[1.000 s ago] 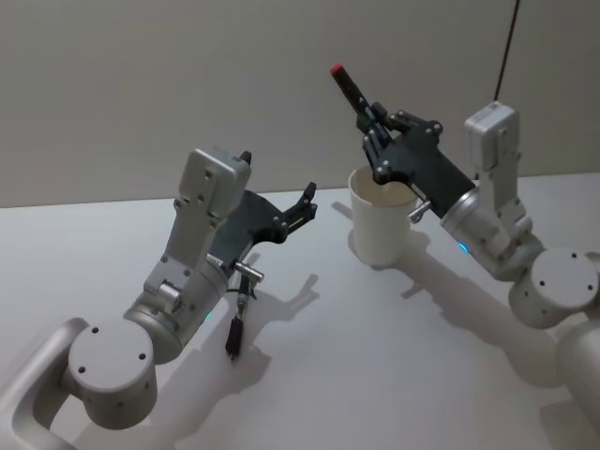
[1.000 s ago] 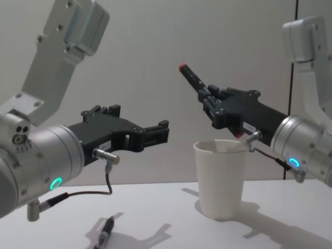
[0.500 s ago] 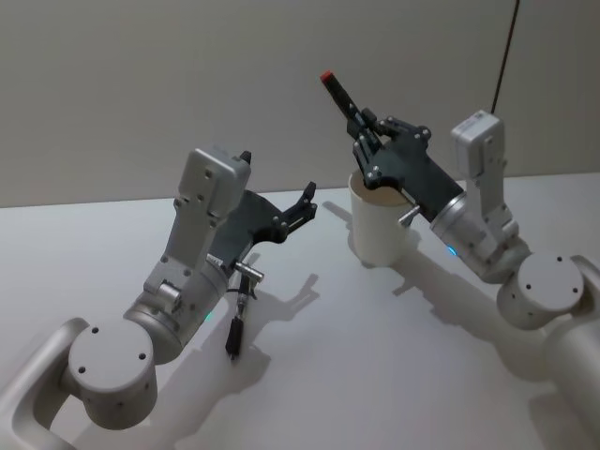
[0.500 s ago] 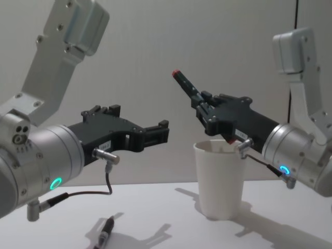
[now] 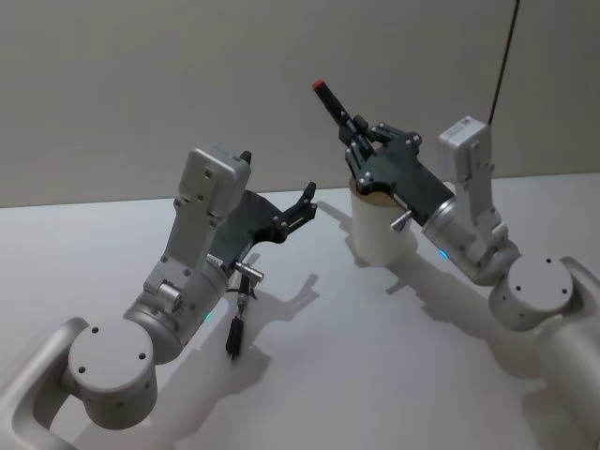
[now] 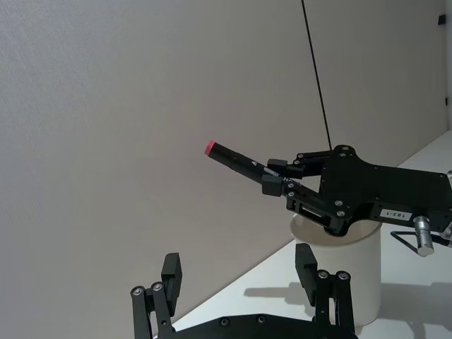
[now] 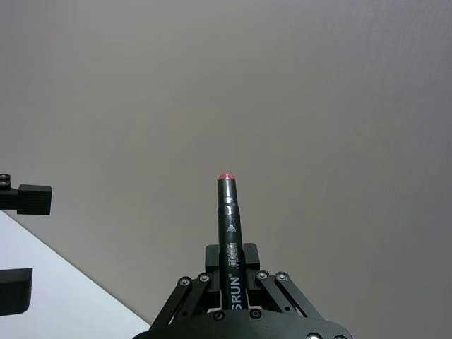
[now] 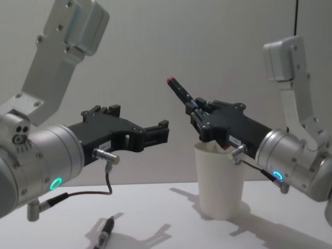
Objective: Place the pen into the pen holder.
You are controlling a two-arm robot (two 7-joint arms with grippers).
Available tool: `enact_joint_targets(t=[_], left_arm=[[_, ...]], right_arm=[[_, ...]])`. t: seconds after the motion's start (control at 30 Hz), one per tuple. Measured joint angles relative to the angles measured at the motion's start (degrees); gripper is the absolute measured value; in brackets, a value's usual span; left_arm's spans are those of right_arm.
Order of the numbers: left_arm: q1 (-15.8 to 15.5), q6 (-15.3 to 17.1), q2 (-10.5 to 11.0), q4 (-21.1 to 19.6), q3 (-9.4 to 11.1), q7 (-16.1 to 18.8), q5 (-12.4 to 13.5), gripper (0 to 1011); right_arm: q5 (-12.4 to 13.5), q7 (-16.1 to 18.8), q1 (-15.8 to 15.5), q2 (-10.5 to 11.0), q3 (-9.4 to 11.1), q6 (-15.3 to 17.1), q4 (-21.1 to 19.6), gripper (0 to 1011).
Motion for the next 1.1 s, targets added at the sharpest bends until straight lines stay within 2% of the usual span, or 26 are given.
enact_joint_targets(t=[0.1, 0.13, 0.3, 0.33, 0.43, 0.6, 0.9, 1.1], left_arm=[[0.0, 0.0, 0.0, 0.0, 0.0, 0.0, 0.0, 1001], [0.0, 0.0, 0.0, 0.0, 0.0, 0.0, 0.0, 1001], [0.0, 0.0, 0.0, 0.0, 0.0, 0.0, 0.0, 1001], [0.0, 0.0, 0.0, 0.0, 0.0, 0.0, 0.0, 1001], [0.0, 0.0, 0.0, 0.0, 0.0, 0.0, 0.0, 1001], [0.0, 0.0, 0.0, 0.0, 0.0, 0.0, 0.0, 1001], [0.0, 0.0, 0.0, 0.0, 0.0, 0.0, 0.0, 1001], [0.0, 0.0, 0.0, 0.0, 0.0, 0.0, 0.0, 1001]], right_arm=[[-0.1, 0.0, 0.2, -0.1, -0.1, -0.1, 0.4, 230], [-0.1, -0.1, 0.2, -0.1, -0.1, -0.1, 0.4, 287], [-0.1, -0.1, 0.4, -0.2, -0.2, -0.3, 0.8, 425], [-0.2, -0.1, 0.4, -0.3, -0.2, -0.3, 0.9, 485], [-0.2, -0.1, 0.5, -0.3, -0.2, -0.4, 1.1, 544], [-0.2, -0.2, 0.6, -0.4, -0.2, -0.4, 1.3, 728], [-0.1, -0.1, 0.5, -0.3, -0.2, -0.3, 1.0, 969], [1.1, 0.2, -0.8, 0.2, -0.1, 0.8, -1.7, 1001]])
